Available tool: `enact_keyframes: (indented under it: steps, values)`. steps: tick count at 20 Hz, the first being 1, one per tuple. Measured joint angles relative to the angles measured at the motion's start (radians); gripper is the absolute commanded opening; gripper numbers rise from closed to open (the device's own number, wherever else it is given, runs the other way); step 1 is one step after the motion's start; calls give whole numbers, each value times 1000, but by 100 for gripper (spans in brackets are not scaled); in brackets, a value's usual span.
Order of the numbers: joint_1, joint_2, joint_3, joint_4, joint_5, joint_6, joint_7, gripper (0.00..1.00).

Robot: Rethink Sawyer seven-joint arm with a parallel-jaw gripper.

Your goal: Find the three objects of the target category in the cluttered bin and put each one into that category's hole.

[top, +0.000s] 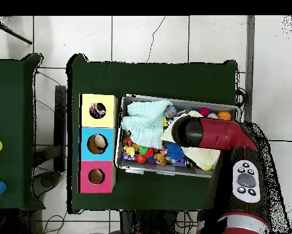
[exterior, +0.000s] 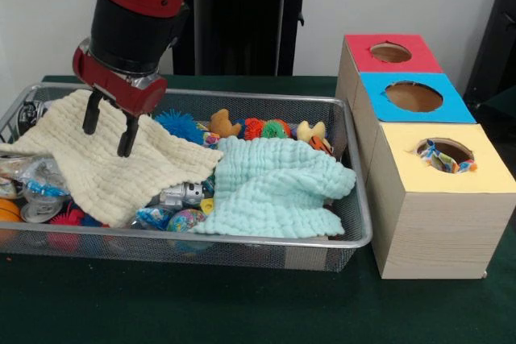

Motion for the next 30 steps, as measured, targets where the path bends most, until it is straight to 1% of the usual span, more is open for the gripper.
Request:
enact_keyframes:
  steps: [7, 12, 21, 22, 30]
  values:
    - [-32, 79, -1, 0, -6, -88, 0, 100]
    - [-43, 129, -1, 0, -6, -131, 0, 100]
    - [-50, 155, -1, 0, -6, -151, 0, 100]
    - [-51, 156, -1, 0, -6, -160, 0, 0]
    - [-49, 156, -1, 1, -6, -168, 0, 0]
